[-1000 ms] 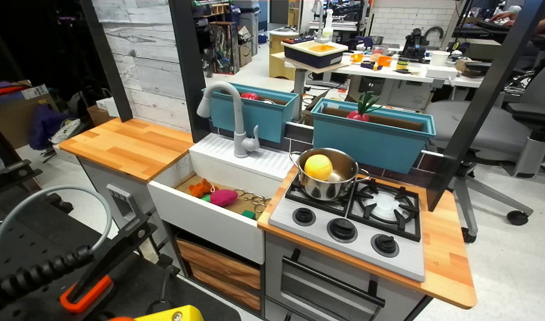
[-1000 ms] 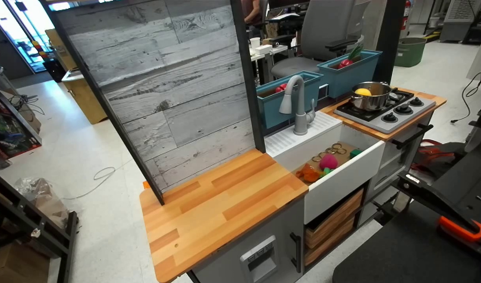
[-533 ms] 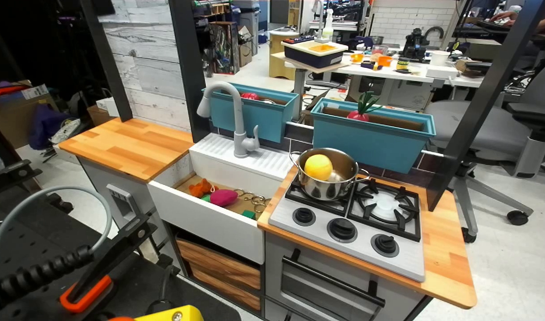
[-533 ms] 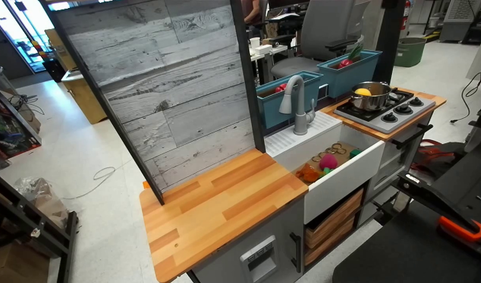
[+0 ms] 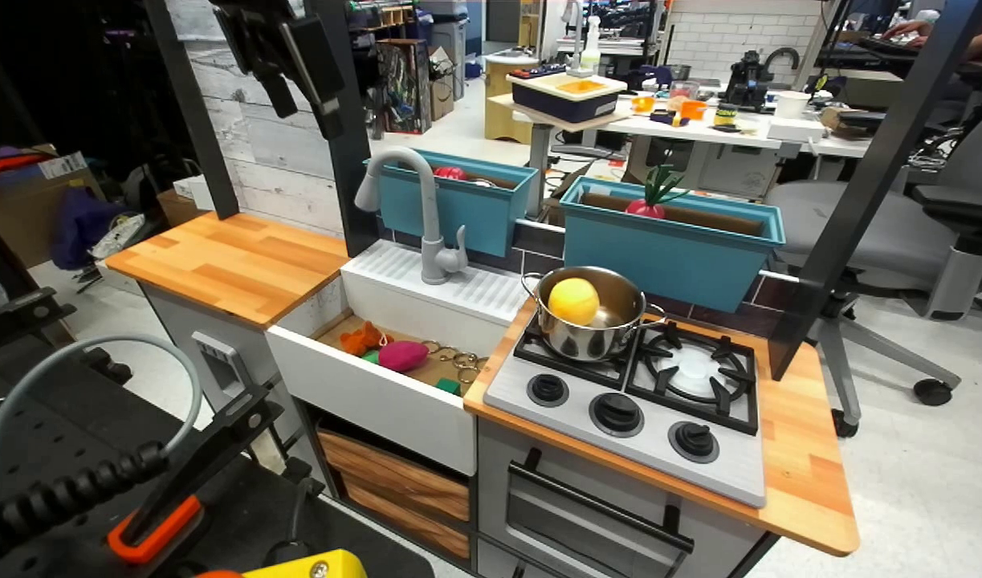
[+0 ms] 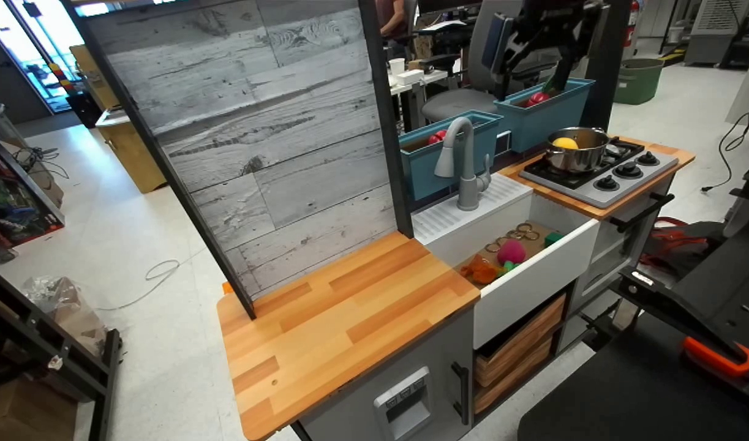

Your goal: Move the tap

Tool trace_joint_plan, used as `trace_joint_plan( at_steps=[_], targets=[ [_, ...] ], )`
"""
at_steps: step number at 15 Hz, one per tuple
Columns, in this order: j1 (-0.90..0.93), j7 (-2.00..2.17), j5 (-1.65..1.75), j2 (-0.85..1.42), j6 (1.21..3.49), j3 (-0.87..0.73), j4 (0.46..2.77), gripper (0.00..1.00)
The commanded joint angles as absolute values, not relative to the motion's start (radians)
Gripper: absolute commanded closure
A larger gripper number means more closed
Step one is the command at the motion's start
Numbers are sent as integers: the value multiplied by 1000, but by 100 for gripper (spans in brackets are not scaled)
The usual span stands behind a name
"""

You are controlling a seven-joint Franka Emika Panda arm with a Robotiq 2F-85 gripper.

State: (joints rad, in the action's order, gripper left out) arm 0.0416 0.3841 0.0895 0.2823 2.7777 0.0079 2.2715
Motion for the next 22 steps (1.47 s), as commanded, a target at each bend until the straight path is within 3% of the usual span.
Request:
trace_joint_plan(
  at_steps=[1, 14, 22],
  targets=[
    [139, 482, 132, 465, 2902, -90, 2133, 0],
    [473, 485, -62, 843, 3206, -352, 1919, 0],
    [577, 468, -216, 977, 3294, -468, 1859, 0]
  ],
)
